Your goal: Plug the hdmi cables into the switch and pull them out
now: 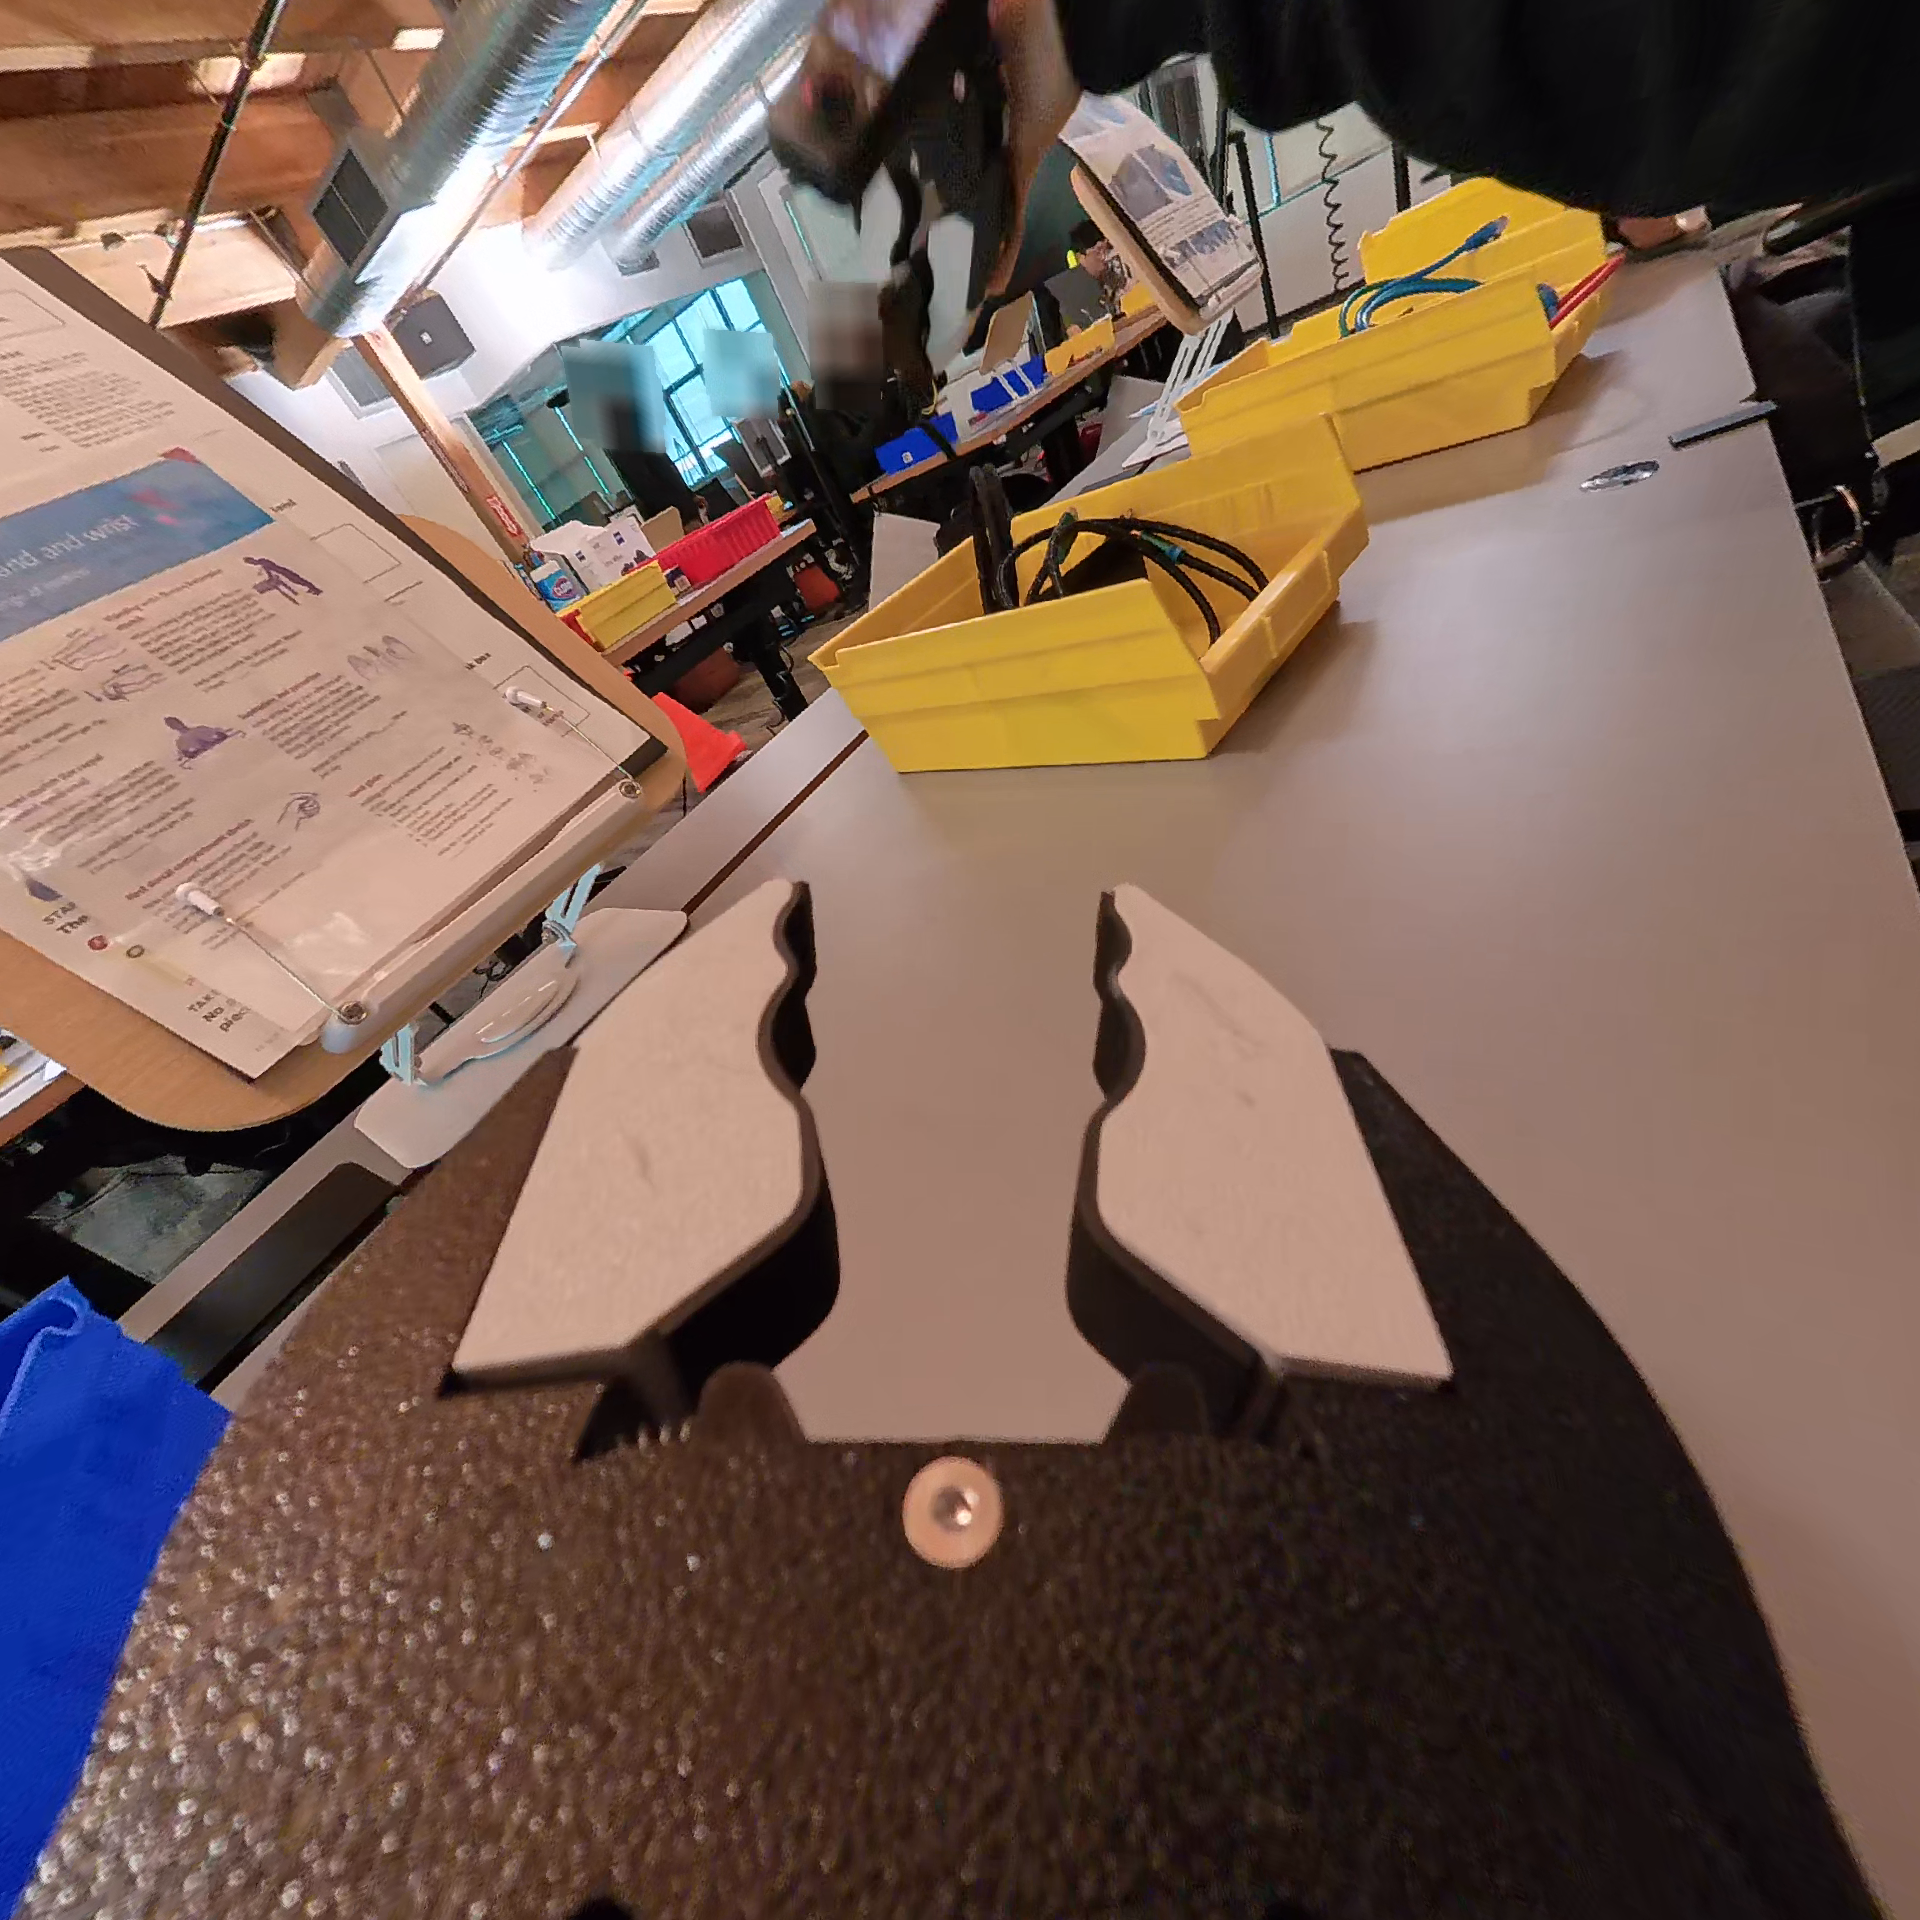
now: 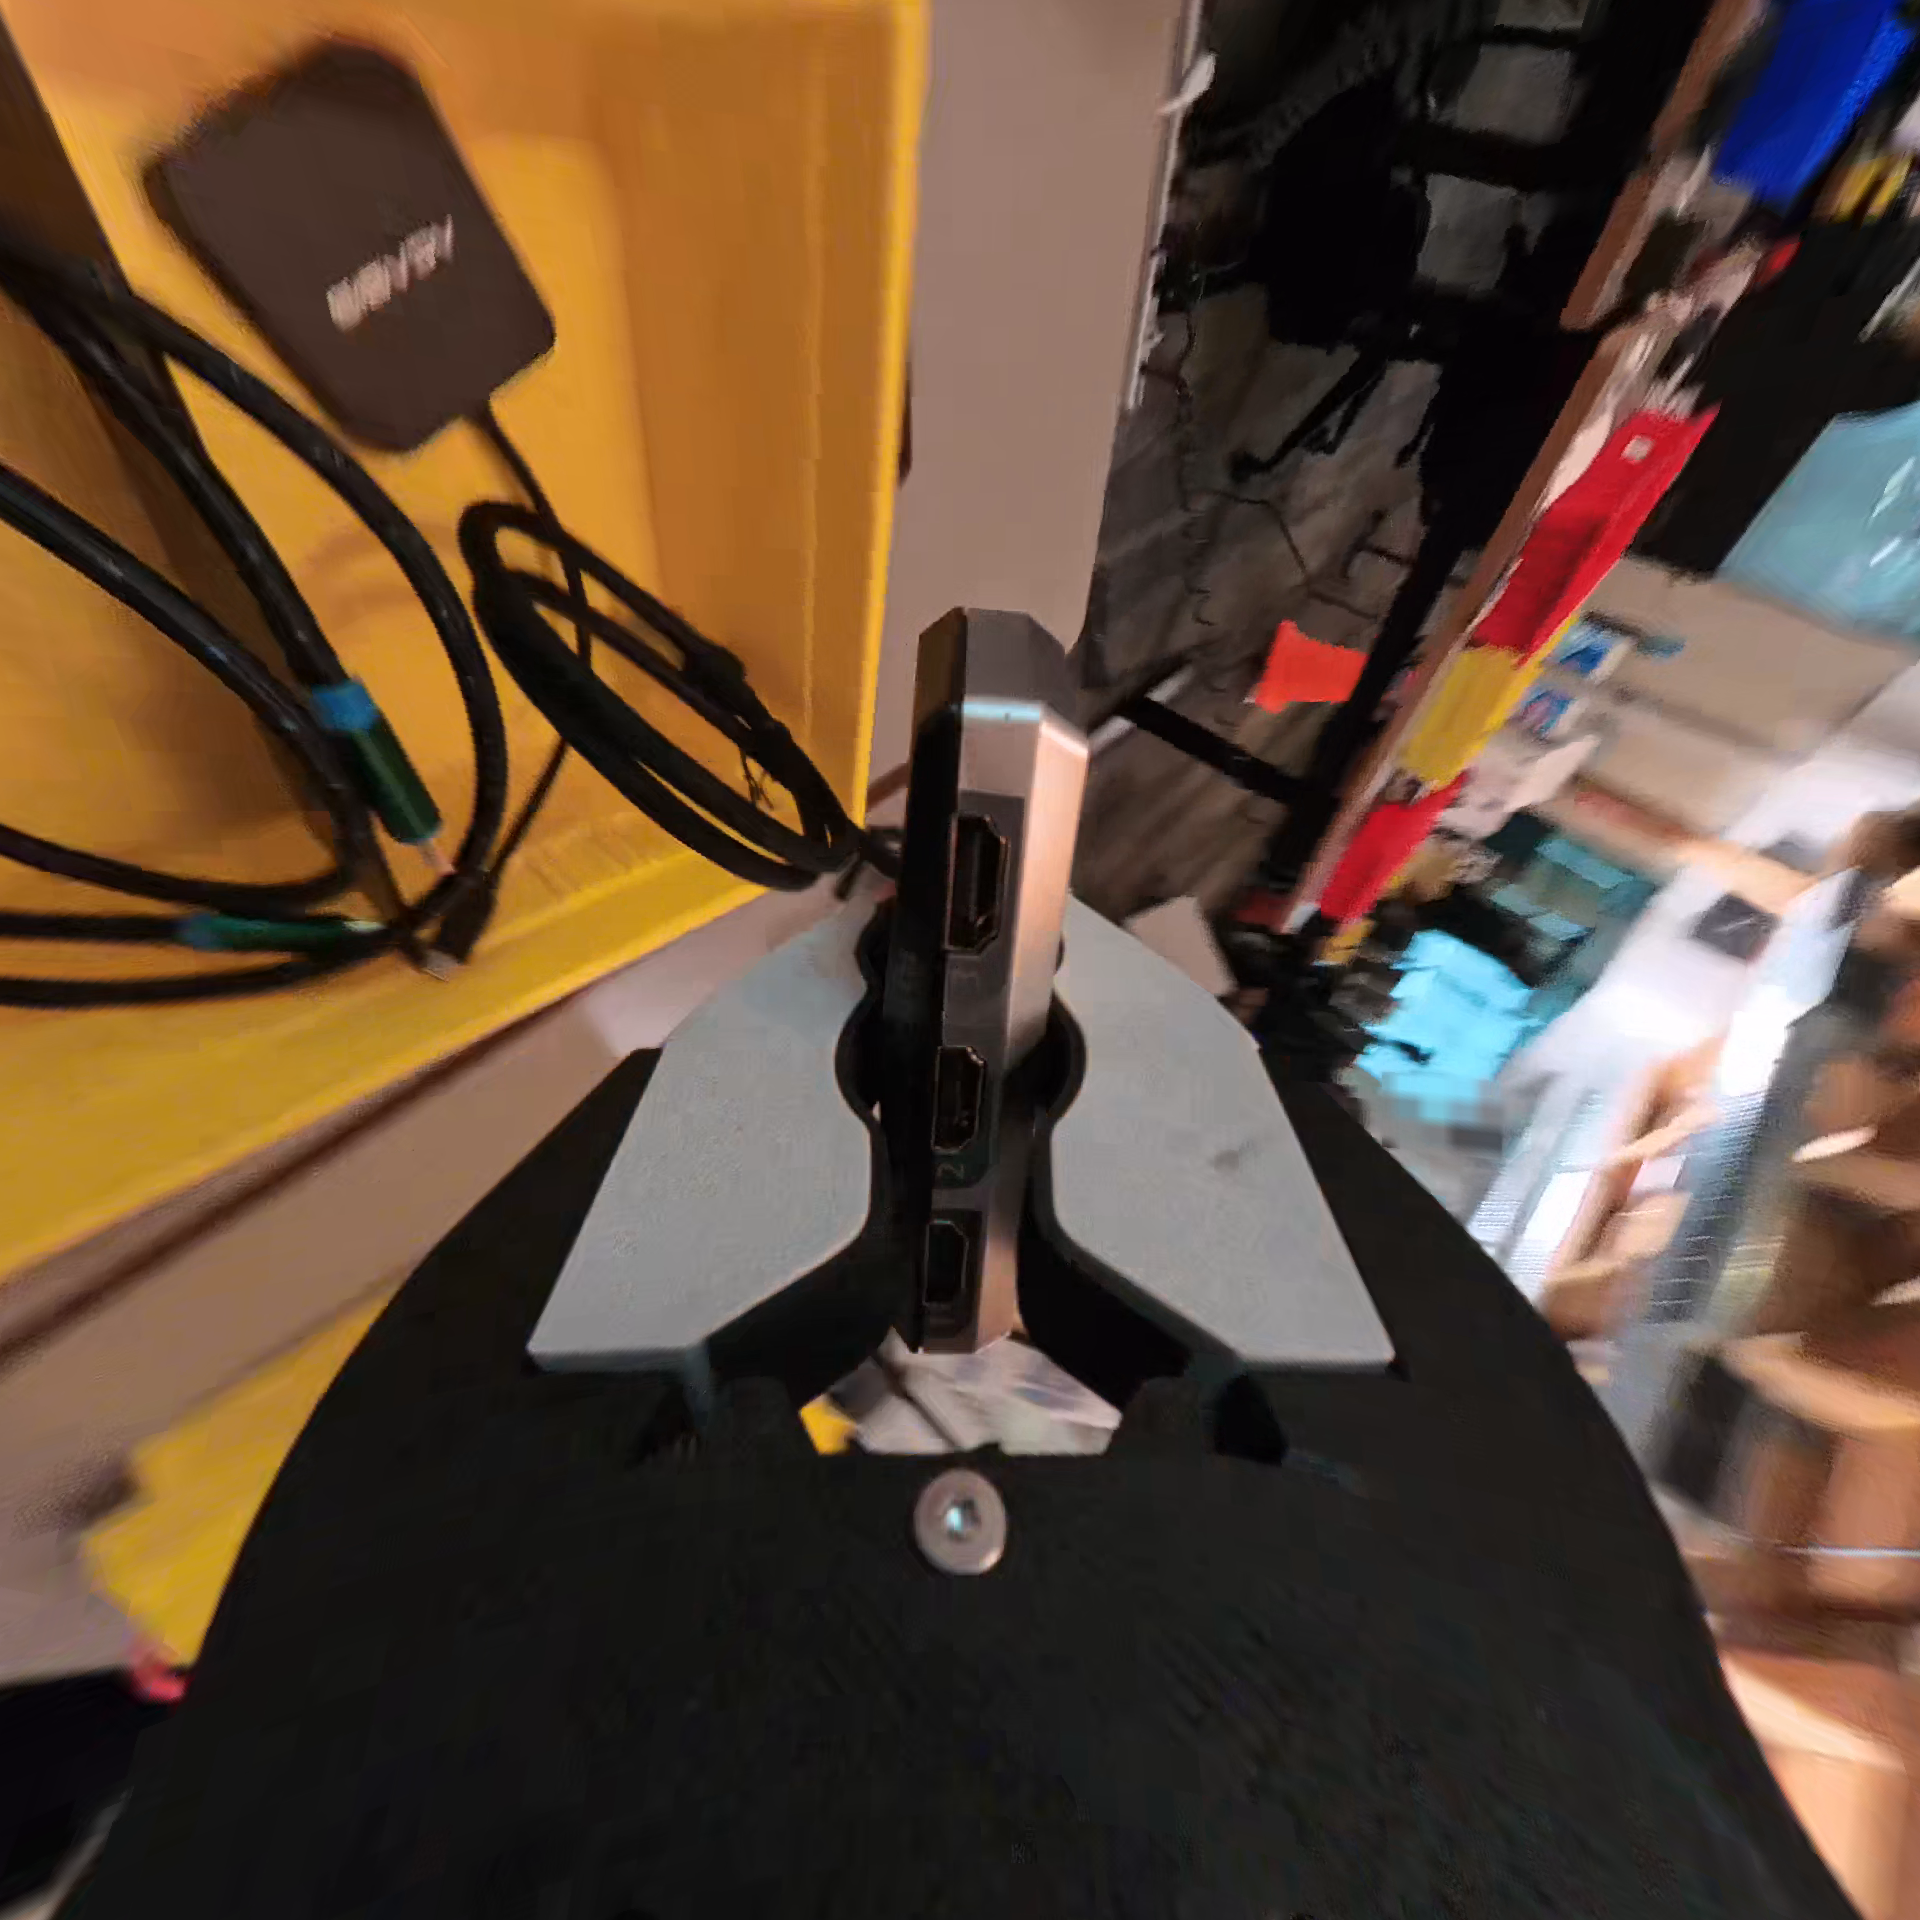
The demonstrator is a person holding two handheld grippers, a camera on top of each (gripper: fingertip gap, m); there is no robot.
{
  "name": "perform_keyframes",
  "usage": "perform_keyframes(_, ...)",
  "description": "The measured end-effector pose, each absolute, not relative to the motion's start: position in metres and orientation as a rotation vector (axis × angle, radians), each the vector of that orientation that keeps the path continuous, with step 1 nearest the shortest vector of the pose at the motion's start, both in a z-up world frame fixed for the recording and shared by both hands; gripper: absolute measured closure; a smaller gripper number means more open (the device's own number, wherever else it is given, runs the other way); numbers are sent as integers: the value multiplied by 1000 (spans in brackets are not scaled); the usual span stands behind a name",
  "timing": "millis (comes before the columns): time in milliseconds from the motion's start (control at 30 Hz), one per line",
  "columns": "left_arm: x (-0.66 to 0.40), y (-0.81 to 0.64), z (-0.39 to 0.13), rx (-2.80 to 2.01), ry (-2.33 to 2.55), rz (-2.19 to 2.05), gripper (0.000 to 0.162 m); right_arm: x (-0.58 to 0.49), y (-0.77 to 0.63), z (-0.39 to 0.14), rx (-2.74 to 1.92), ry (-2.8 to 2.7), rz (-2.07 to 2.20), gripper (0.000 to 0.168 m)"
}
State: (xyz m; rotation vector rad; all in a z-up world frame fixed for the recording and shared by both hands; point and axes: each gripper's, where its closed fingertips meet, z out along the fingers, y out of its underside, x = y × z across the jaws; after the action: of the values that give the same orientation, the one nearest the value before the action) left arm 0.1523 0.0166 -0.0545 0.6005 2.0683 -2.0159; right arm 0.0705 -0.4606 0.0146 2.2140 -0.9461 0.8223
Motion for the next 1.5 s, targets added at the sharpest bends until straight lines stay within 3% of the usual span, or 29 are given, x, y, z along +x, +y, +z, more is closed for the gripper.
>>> perform_keyframes(33, 153, 17, -56, 603, 2072, -2009, 111, 76, -462, 0, 2214, -818, 764, 144)
perform_keyframes(233, 159, 21, -53, 564, 2076, -2057, 111, 109, -455, -77, 2264, -523, 610, 144)
perform_keyframes(433, 160, 22, -54, 557, 2088, -2074, 111, 120, -438, -116, 2377, -589, 573, 140)
perform_keyframes(633, 156, 23, -54, 579, 2103, -2067, 111, 122, -417, -111, 2510, -793, 625, 101)
perform_keyframes(767, 154, 21, -58, 590, 2127, -2057, 111, 116, -408, -95, 2542, -779, 623, 104)
perform_keyframes(833, 151, 20, -62, 608, 2145, -2044, 111, 115, -405, -94, 2546, -770, 626, 123)
perform_keyframes(900, 149, 18, -66, 627, 2162, -2022, 111, 116, -407, -95, 2527, -712, 642, 155)
perform_keyframes(1000, 145, 17, -67, 656, 2167, -1997, 111, 105, -414, -97, 2465, -719, 599, 133)
perform_keyframes(1100, 143, 17, -67, 665, 2167, -1998, 111, 106, -406, -68, 2411, -830, 861, 131)
perform_keyframes(1167, 141, 13, -68, 652, 2182, -2031, 111, 97, -386, -48, 2428, -1074, 1081, 128)
perform_keyframes(1267, 140, -1, -74, 590, 2221, -2025, 111, 57, -365, -24, 2311, -1621, 1416, 109)
perform_keyframes(1367, 138, -30, -78, 437, 2318, -1963, 110, 3, -354, -25, 2078, -2027, 1731, 95)
perform_keyframes(1500, 105, -104, -64, 246, 2493, -1993, 95, -61, -376, -42, 1643, -2290, 1911, 87)
